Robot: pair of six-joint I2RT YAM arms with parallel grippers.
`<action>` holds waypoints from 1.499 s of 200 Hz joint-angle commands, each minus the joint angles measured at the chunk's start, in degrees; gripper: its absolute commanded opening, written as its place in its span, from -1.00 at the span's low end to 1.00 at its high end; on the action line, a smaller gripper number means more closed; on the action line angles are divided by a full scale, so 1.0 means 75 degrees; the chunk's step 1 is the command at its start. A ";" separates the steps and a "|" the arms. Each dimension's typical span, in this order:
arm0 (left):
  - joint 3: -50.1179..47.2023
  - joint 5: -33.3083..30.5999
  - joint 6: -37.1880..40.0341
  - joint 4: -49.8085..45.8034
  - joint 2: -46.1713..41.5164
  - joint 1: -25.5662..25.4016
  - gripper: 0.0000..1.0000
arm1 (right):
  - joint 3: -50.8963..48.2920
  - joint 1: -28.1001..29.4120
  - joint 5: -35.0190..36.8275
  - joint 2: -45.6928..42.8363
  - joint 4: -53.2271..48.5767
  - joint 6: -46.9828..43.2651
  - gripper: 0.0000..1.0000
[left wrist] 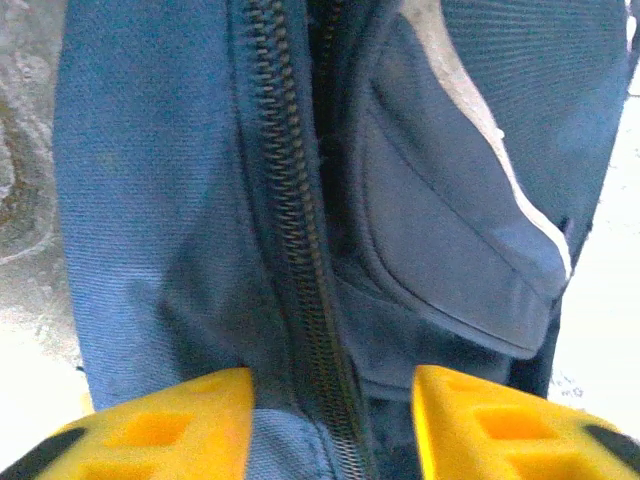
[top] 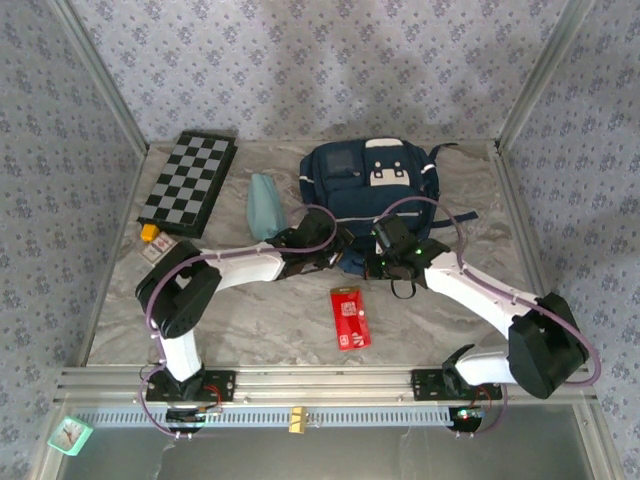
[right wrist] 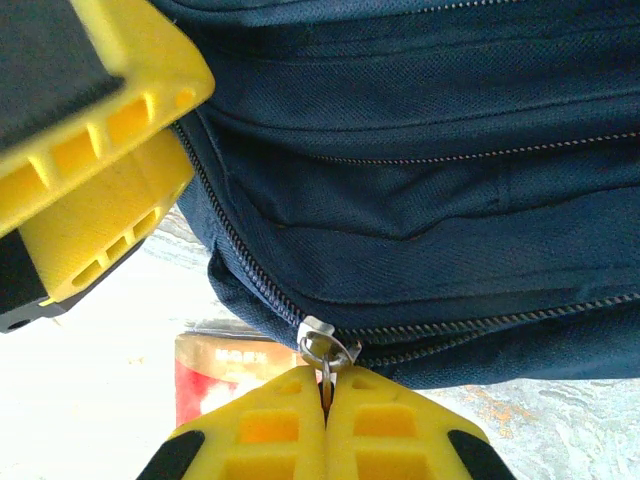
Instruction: Pack the student bag
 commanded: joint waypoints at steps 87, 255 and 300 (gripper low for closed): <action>0.0315 -0.0902 0.0232 -0.0739 -0.0189 -0.0001 -1.00 | 0.0174 0.0126 0.0638 -0.0012 -0.0756 0.0025 -1.00; 0.1562 0.0398 0.3093 -0.2051 -0.0471 0.1802 -0.69 | 0.0336 -0.0105 -0.0083 -0.0028 -0.0761 0.0280 -1.00; 0.0106 -0.0032 0.1749 -0.1363 -0.1473 0.0934 0.09 | 0.0224 -0.0140 0.0431 -0.0253 -0.0875 0.0365 -1.00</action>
